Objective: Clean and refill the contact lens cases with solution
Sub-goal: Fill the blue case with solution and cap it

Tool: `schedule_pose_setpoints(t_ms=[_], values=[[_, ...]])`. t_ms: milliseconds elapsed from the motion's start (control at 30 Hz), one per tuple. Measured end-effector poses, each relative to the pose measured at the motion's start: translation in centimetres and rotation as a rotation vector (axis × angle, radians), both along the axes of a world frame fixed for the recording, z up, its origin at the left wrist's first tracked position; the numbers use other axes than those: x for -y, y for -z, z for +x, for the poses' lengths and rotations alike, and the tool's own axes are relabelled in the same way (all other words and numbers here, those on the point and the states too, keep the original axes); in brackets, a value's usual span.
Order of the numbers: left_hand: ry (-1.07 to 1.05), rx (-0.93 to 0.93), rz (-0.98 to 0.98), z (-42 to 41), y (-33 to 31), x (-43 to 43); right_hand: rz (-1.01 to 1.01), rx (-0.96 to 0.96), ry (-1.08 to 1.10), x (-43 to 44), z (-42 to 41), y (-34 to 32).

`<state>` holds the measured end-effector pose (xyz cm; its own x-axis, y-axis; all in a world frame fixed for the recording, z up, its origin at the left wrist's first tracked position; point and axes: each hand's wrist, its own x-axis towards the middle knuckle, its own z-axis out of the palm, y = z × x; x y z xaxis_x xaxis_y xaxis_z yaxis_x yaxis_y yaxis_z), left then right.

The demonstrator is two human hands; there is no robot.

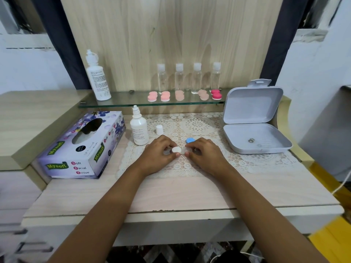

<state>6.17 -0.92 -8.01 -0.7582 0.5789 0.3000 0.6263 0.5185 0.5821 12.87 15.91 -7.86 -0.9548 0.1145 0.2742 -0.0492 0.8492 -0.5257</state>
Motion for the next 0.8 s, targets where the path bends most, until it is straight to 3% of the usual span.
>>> schedule_pose_setpoints(t_ms=[400,567,800], values=[[-0.028,-0.037,-0.022,0.2,0.3,-0.1,0.020,-0.031,0.021,0.2,0.2,0.3],[-0.053,-0.059,-0.033,0.3,0.3,0.0,-0.154,-0.099,0.124,0.1,0.1,0.0],[-0.046,-0.045,-0.036,0.2,0.4,0.1,-0.028,-0.031,0.177,-0.9,-0.3,-1.3]])
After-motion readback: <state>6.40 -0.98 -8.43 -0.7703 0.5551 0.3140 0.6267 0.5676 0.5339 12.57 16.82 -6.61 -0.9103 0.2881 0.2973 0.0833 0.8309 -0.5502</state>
